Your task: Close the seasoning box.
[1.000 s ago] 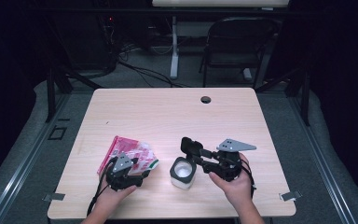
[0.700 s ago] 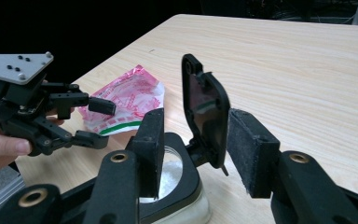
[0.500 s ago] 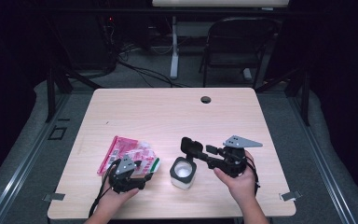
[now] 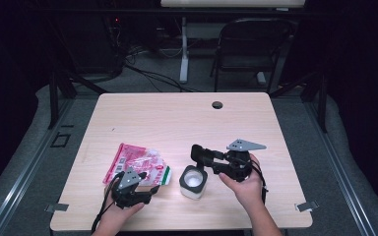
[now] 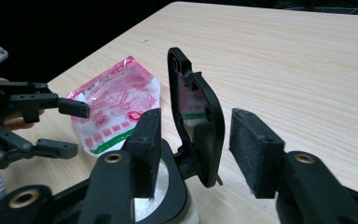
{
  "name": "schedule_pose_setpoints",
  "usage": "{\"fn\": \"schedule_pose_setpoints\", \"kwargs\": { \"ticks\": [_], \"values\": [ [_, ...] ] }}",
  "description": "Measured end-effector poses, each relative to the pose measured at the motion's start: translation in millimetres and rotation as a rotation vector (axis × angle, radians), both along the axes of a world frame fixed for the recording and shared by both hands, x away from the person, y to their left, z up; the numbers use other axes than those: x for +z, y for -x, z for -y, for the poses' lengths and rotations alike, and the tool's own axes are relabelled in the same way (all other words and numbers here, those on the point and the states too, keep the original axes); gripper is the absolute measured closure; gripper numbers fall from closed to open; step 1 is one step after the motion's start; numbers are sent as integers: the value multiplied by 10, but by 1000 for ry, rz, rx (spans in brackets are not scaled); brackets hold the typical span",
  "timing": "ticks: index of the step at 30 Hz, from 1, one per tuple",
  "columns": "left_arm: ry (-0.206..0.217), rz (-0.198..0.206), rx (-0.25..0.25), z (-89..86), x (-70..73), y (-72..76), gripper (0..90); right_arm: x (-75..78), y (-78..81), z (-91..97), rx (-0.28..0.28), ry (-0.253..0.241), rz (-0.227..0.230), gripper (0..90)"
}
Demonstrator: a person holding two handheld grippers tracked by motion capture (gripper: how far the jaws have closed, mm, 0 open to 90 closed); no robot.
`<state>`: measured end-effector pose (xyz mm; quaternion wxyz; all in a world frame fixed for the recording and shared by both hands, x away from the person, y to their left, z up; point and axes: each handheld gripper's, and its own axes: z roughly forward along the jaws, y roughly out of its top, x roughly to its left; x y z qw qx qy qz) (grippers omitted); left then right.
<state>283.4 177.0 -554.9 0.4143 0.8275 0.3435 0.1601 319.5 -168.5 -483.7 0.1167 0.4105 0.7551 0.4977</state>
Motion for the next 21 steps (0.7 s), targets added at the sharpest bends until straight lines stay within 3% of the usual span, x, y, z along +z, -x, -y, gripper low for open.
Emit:
{"fn": "schedule_pose_setpoints", "kwargs": {
  "ticks": [10, 21],
  "values": [
    [5, 2, 2, -20, 18, 14, 328, -16, -26, 4, 4, 21, 4, 744],
    [32, 4, 16, -51, 38, 8, 329, -12, -31, 37, 11, 53, 10, 826]
  ]
}}
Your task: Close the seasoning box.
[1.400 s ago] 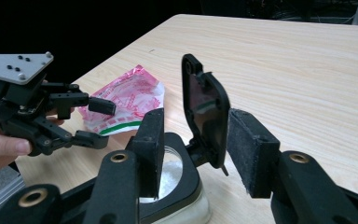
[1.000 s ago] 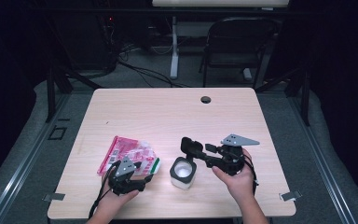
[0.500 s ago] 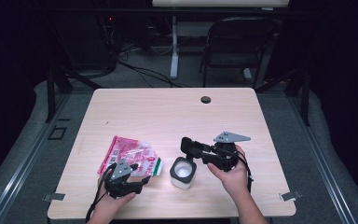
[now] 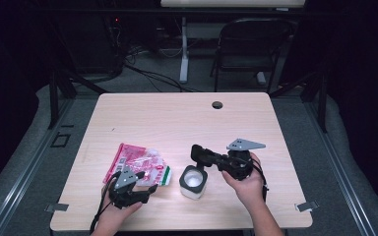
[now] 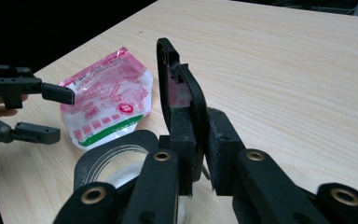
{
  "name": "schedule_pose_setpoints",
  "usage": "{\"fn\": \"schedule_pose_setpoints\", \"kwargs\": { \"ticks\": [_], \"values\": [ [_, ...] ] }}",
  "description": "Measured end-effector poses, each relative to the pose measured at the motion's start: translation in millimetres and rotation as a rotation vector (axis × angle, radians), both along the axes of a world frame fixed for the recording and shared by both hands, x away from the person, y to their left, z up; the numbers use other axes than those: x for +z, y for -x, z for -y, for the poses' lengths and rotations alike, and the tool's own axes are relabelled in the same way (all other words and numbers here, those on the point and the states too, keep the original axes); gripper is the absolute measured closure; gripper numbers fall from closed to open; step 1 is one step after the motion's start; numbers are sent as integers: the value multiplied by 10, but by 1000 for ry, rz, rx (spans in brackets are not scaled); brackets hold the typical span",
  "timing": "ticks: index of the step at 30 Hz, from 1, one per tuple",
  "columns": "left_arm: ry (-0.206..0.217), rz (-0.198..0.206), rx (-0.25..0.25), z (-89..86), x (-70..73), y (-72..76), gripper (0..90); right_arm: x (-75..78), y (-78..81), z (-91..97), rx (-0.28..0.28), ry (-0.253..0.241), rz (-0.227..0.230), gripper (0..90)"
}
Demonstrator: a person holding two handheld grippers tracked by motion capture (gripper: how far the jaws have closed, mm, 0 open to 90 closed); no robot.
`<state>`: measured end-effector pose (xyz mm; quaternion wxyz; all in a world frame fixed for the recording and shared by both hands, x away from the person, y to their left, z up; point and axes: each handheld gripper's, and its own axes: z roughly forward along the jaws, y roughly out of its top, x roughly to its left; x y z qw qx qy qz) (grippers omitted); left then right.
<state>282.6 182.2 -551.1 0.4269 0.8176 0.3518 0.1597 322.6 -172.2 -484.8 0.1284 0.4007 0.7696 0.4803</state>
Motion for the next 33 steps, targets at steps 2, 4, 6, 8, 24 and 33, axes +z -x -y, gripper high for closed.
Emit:
{"fn": "schedule_pose_setpoints", "kwargs": {
  "ticks": [2, 4, 6, 8, 24, 33],
  "values": [
    [0, 3, 4, -7, 6, -1, 330, 8, 3, -1, 7, 10, 2, 828],
    [4, 4, 6, -15, 13, -2, 332, 10, 8, -3, 9, 12, 5, 829],
    [9, 7, 4, -27, 24, -3, 340, 12, 12, -4, 10, 18, 11, 830],
    [15, 13, 5, -36, 31, -8, 341, 17, 17, -7, 9, 29, 15, 830],
    [34, 26, 29, -94, 83, -35, 343, 63, 107, -83, 9, 105, 66, 828],
    [50, 36, 42, -114, 122, -78, 343, 94, 192, -126, 21, 114, 92, 814]
  ]
}}
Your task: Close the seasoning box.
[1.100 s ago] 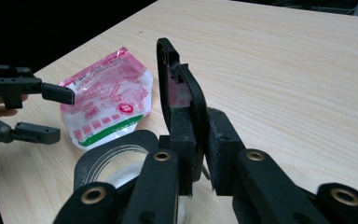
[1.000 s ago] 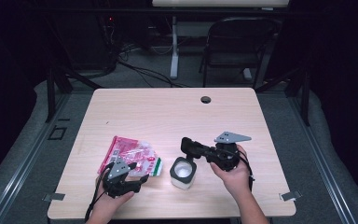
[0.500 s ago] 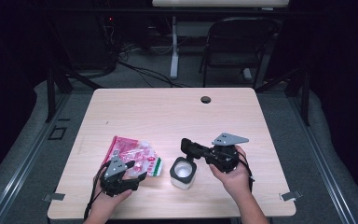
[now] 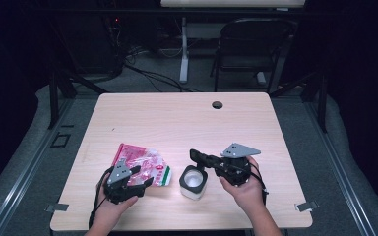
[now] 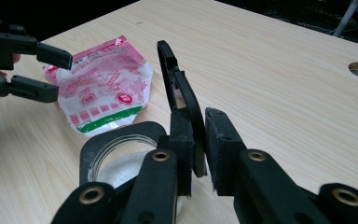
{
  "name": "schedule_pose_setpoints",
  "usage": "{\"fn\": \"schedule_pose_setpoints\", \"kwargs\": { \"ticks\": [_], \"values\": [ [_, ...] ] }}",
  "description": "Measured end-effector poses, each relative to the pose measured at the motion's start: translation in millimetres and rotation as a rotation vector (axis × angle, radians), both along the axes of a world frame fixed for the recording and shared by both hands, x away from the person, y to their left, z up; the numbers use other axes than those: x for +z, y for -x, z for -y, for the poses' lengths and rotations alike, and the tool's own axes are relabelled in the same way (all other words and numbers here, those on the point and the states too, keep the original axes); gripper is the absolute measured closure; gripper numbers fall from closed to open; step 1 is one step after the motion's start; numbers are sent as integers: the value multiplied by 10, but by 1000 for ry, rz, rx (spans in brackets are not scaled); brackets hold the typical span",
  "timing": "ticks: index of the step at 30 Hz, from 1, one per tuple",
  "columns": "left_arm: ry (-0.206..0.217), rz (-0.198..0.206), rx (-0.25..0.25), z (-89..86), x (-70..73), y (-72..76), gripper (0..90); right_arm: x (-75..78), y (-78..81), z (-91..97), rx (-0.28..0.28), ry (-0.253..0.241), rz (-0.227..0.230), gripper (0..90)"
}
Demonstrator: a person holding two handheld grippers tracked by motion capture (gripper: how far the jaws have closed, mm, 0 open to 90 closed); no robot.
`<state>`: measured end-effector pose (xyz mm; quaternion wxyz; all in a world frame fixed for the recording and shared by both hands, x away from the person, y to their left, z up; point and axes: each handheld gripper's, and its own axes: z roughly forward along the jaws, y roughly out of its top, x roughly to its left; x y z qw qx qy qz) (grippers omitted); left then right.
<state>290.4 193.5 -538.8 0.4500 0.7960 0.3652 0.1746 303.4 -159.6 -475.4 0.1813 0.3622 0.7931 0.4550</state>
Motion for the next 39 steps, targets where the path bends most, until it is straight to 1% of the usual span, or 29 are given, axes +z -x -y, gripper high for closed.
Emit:
{"fn": "schedule_pose_setpoints", "kwargs": {
  "ticks": [1, 2, 7, 9, 11, 17, 18, 19, 20, 22, 23, 28, 29, 30, 32, 39],
  "values": [
    [-1, -4, -4, -7, 9, -8, 343, 2, 12, -7, 3, 3, -1, 812],
    [4, 2, -1, -8, 10, -17, 343, 3, 23, -10, 5, 8, 1, 810],
    [14, -1, 8, -27, 14, -47, 344, -3, 57, -22, 13, 5, 4, 796],
    [13, -4, 9, -35, 22, -56, 344, -3, 67, -30, 22, 0, -1, 777],
    [19, 4, 13, -36, 26, -70, 344, -8, 80, -40, 28, 0, -1, 764],
    [27, 7, 13, -27, 41, -103, 344, -18, 133, -63, 45, 12, 2, 734],
    [25, 1, 11, -26, 47, -106, 344, -19, 142, -67, 47, 12, 0, 729],
    [19, 4, 9, -25, 50, -112, 343, -24, 149, -74, 47, 9, 3, 724],
    [26, 6, 11, -17, 46, -116, 344, -25, 155, -76, 52, 13, 3, 717],
    [25, 7, 10, -12, 43, -123, 344, -34, 165, -88, 59, 14, 1, 700],
    [17, 2, 4, -16, 48, -128, 343, -37, 171, -95, 63, 19, -1, 693],
    [27, 4, 7, -10, 45, -140, 344, -52, 190, -126, 74, 32, 0, 669],
    [27, 4, 7, -11, 47, -141, 343, -53, 193, -128, 75, 35, 1, 666],
    [27, 4, 7, -10, 48, -143, 344, -59, 195, -134, 74, 28, 1, 662],
    [28, 4, 8, -9, 48, -146, 343, -61, 199, -134, 79, 36, -2, 655],
    [24, 3, 9, -10, 48, -147, 343, -74, 208, -150, 85, 42, -4, 632]
  ]
}}
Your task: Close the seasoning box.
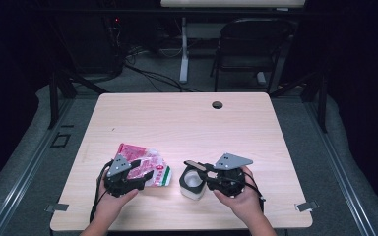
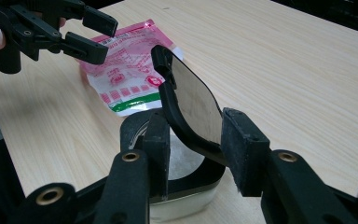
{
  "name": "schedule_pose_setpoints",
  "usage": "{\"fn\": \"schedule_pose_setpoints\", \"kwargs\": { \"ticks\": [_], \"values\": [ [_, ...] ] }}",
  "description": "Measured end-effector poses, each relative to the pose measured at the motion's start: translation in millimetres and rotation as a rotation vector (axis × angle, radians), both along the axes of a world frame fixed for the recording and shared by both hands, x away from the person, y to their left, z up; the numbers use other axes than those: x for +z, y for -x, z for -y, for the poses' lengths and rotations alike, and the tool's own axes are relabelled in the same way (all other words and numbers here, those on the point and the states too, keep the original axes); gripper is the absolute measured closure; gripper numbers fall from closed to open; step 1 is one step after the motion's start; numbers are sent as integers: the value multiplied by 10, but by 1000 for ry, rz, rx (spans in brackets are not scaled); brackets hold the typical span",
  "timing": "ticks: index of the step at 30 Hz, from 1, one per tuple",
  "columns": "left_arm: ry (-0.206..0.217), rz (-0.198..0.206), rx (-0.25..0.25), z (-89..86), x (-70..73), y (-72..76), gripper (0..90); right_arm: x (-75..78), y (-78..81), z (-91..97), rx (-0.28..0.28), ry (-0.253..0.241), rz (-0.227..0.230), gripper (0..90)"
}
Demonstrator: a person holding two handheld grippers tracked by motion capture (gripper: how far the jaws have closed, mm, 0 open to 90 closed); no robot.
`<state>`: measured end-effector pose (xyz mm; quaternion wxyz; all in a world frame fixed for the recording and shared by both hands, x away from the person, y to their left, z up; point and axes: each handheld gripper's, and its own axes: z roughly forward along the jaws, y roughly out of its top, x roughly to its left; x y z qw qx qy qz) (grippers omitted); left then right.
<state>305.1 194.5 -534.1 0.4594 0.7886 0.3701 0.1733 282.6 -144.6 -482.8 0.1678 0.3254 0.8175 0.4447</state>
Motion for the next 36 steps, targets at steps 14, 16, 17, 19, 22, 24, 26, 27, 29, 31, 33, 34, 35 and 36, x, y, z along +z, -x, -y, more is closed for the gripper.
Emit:
{"fn": "schedule_pose_setpoints", "kwargs": {
  "ticks": [14, 16, 17, 19, 22, 24, 26, 27, 29, 31, 33, 34, 35, 36],
  "values": [
    [-1, -2, 2, 3, -4, -2, 344, -11, 4, -17, 11, 7, -5, 607],
    [-3, -2, 0, 6, -5, -1, 343, -11, 5, -18, 11, 8, -4, 607],
    [-4, -1, -1, 6, -5, -1, 344, -11, 5, -17, 11, 7, -4, 607],
    [-3, -1, 0, 7, -5, 0, 343, -11, 5, -18, 11, 7, -4, 607],
    [-3, -2, 0, 6, -5, 0, 343, -14, 8, -22, 8, 4, -3, 606],
    [-2, -2, 0, 4, -4, 0, 343, -15, 9, -23, 8, 2, -4, 606],
    [-2, -1, 1, 4, -3, 0, 344, -16, 11, -23, 8, 2, -4, 604],
    [-2, -1, 1, 4, -4, 0, 343, -18, 11, -23, 8, 1, -4, 601],
    [-3, -2, 1, 3, -4, -2, 343, -23, 12, -27, 9, 4, -4, 593],
    [-6, 0, 1, -1, -3, -4, 344, -27, 13, -36, 14, 10, -5, 582],
    [-5, 1, 2, -4, -2, -5, 343, -37, 17, -51, 16, 12, -6, 563],
    [-5, 0, 2, -7, 0, -4, 344, -38, 15, -53, 24, 23, -10, 553],
    [-3, 0, 4, -8, 0, -4, 344, -44, 15, -61, 28, 24, -9, 546],
    [0, 0, 6, -8, 0, -4, 343, -48, 16, -66, 30, 25, -11, 542]
  ]
}}
